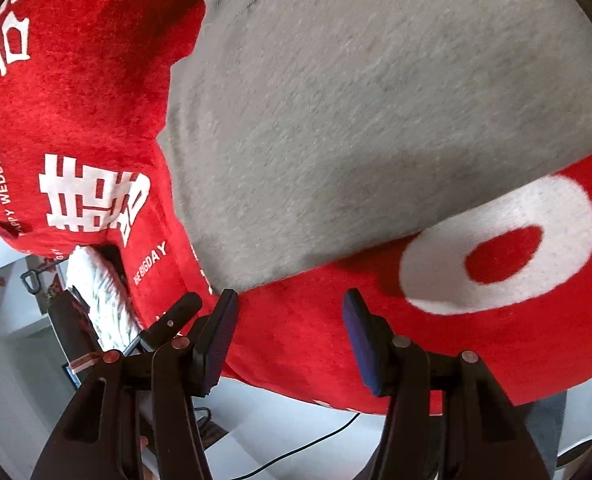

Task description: Fold small clothes

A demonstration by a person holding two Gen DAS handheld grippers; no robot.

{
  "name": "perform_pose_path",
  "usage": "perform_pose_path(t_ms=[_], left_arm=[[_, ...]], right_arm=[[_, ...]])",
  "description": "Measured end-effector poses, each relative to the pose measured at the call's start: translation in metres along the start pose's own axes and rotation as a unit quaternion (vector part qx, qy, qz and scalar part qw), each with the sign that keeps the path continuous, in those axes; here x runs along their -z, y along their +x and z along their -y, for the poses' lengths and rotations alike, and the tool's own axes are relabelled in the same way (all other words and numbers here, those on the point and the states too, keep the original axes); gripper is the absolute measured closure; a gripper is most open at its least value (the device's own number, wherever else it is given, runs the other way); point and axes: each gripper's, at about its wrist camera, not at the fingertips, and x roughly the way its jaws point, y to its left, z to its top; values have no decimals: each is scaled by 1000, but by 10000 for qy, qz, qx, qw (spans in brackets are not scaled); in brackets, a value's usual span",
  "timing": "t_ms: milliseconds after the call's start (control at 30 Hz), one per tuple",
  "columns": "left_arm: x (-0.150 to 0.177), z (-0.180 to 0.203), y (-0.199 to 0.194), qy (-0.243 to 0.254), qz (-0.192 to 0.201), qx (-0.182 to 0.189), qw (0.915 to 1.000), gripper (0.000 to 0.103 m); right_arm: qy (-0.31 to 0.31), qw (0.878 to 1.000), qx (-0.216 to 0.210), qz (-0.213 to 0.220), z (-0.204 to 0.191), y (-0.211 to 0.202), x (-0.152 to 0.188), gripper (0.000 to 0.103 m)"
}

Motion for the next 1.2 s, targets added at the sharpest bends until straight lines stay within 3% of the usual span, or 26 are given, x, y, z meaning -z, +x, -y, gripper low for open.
perform_pose_path(t_ms=[367,500,700,967,1000,1033,1067,1200], left_arm=[[-8,-12,11,-158,-67,-13,9999,0],[-9,-23,20,-304,-324,461,9980,0],[-14,-36,15,-664,-84,1158,9910,0],[-36,-33,22,-702,-34,1644,9839,0],[-38,-32,24,-735,-59,1731,9821,0],[-41,-32,26,-779,-86,1859,9794,0],[-43,-31,27,-804,-102,1957,9773,0],[-54,-21,36,-894,-233,2504,9637,0]], right_arm=[[277,9986,-434,97,8,10,3,43],[411,9966,-703,145,8,18,2,43],[811,9904,-1088,251,10,42,-6,43],[976,9846,-1381,438,0,50,-13,42],[985,9847,-1378,420,-1,50,-15,51],[937,9859,-1345,351,-4,50,-18,68],[776,9879,-1317,267,-9,49,-21,94],[96,9891,-1413,405,-32,26,-28,94]])
